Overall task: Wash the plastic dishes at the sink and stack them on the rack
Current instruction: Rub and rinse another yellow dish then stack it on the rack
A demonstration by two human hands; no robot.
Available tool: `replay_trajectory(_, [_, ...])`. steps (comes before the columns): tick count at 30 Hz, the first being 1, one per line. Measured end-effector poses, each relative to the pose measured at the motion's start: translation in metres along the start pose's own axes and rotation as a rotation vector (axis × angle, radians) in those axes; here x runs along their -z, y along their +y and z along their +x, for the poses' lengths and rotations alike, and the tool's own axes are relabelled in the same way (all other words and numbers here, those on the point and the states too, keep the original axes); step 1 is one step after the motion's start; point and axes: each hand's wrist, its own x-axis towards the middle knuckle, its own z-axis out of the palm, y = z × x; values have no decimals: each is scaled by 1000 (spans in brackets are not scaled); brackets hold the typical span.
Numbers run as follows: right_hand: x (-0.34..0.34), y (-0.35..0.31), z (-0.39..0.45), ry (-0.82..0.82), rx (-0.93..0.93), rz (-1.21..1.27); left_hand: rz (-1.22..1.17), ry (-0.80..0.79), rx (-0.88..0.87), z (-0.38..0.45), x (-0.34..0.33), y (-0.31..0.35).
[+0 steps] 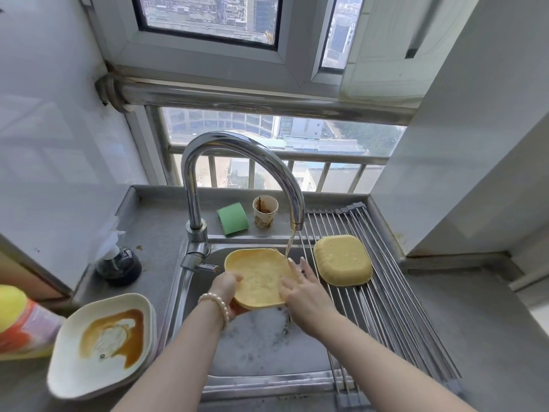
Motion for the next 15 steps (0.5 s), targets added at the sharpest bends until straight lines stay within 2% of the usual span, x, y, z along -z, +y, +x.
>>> replay_trajectory(3, [-6, 7, -3, 176, 53, 231, -130, -111, 24, -5, 4, -2])
replay_trajectory(4, [-8, 8, -5, 170, 44, 402, -199, -161, 7, -7, 4, -3])
replay_trajectory(7, [-1, 5, -9, 112, -155, 818, -311, -264, -112, -3, -3, -6])
replay_trajectory(10, [14, 9, -12, 74, -310, 1248, -248, -231, -211, -4, -13, -4])
replay_trajectory(15, [28, 36, -21, -15, -363, 1889, 28, -118, -448, -7, -28, 6])
